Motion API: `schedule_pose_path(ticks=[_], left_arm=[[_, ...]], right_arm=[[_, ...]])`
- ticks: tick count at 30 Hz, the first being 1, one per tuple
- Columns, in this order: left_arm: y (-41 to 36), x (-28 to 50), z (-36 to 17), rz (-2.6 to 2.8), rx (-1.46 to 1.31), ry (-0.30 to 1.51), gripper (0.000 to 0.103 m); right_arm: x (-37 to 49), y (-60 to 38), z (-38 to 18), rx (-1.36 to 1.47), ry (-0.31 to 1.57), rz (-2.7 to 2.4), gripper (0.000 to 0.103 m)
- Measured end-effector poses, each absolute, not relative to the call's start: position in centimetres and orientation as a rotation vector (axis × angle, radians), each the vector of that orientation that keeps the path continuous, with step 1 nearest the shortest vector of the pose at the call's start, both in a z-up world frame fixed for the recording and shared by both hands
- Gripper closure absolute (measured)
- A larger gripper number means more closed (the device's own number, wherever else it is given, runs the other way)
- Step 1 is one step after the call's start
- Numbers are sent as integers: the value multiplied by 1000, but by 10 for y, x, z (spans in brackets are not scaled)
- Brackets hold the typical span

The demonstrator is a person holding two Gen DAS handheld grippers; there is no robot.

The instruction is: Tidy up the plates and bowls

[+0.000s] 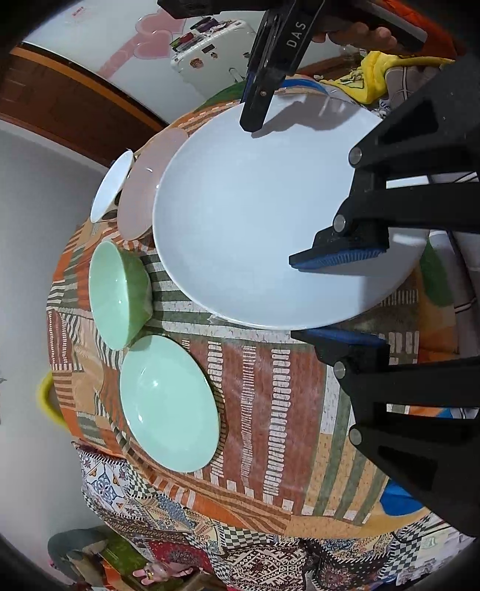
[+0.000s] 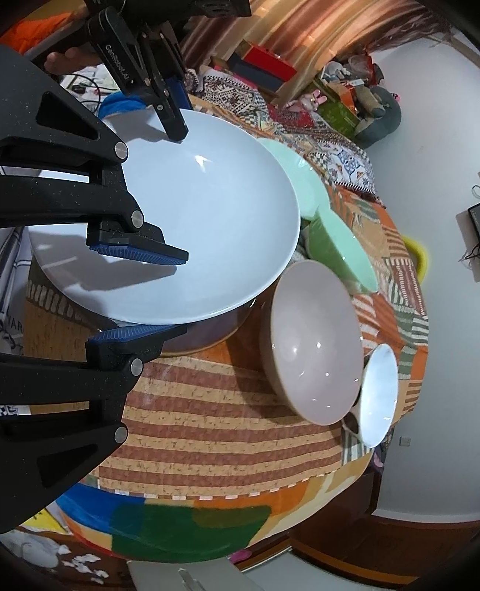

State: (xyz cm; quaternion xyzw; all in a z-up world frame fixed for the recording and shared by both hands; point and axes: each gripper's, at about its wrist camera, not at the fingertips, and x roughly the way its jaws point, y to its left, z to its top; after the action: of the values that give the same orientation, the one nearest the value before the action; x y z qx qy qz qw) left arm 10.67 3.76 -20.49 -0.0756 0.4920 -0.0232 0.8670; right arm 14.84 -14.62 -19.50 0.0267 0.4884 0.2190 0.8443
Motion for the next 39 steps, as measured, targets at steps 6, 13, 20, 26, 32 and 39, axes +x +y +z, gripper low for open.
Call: schedule_pose_path(ticks=[6,13,20,26,32,39], left_arm=[[41,111,-214,-50,-172,1054,72],[45,117,-223,-59,-195,1080,72],[46,124,-230,-61,-206,1097,72],[44,131,-235,-64,-207,1106,72],[42,136,-239,-73,-219,1114,71],[43,140,-242,-80,-232,1119,71]], right_arm=[[150,-144,-198,54,1043,460,74],[153,-143,-202,49,1057,453,74],[153,-144,-207,46,1077,444,74],[155,-146,-210,42,1089,432,74],[158,-149,-209,50,1087,425,74],[161,-149,-209,41,1078,413,74]])
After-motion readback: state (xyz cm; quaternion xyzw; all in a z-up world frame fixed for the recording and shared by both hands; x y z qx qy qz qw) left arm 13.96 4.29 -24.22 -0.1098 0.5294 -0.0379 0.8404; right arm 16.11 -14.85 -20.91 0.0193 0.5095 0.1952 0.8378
